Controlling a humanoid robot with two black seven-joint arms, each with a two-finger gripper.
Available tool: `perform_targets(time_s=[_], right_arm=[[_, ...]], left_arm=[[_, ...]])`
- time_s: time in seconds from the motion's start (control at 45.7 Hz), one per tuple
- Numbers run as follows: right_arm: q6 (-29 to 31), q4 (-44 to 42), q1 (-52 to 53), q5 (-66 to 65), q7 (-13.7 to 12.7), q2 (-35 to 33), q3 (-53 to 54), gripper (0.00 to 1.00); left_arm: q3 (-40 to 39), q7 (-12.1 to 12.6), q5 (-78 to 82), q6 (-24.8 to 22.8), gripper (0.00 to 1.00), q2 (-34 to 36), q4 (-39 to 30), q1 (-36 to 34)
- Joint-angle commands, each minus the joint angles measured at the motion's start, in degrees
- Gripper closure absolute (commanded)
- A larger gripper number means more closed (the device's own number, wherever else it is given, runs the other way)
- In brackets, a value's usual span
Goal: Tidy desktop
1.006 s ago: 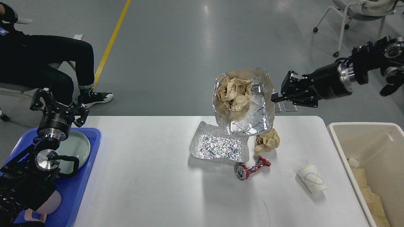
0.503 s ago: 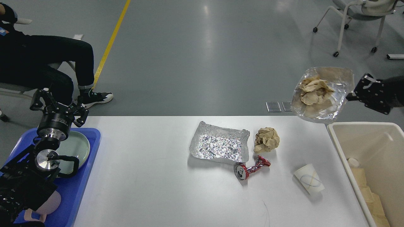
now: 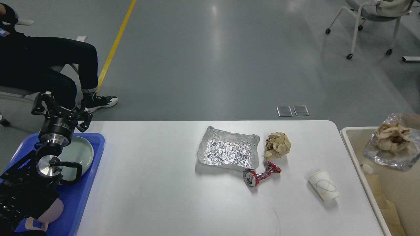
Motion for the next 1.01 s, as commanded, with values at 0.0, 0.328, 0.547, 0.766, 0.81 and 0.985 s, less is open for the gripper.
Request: perform_targets(time_s=[0.0, 0.328, 0.547, 0.766, 0.81, 0.985], right_arm=[[-8.6, -0.1, -3.9, 0.0, -0.1, 1.3, -0.1, 0.38], [-15.8, 1.5, -4.3, 0.3, -0.1, 6.1, -7.1, 0.00], [-16.3, 11.7, 9.8, 0.2, 0.0, 7.0, -18.2, 0.00], [-16.2, 29.2, 29.3, 0.3, 0.1, 9.3, -32.1, 0.00], [-15.8, 33.4, 33.5, 0.3, 0.2, 9.4, -33.8, 0.00], [-15.3, 47.4, 45.7, -0.4, 0.3, 9.7, -36.5, 0.00]], left_arm=[[0.0, 0.0, 0.0, 0.0, 0.03, 0.0, 0.0, 0.0], [0.0, 0.0, 0.0, 0.0, 0.03, 0.0, 0.0, 0.0], [0.0, 0.0, 0.0, 0.0, 0.03, 0.0, 0.0, 0.0], [0.0, 0.0, 0.0, 0.0, 0.03, 0.0, 0.0, 0.0], [0.0, 0.0, 0.0, 0.0, 0.03, 0.0, 0.0, 0.0], [0.0, 0.0, 0.0, 0.0, 0.03, 0.0, 0.0, 0.0]])
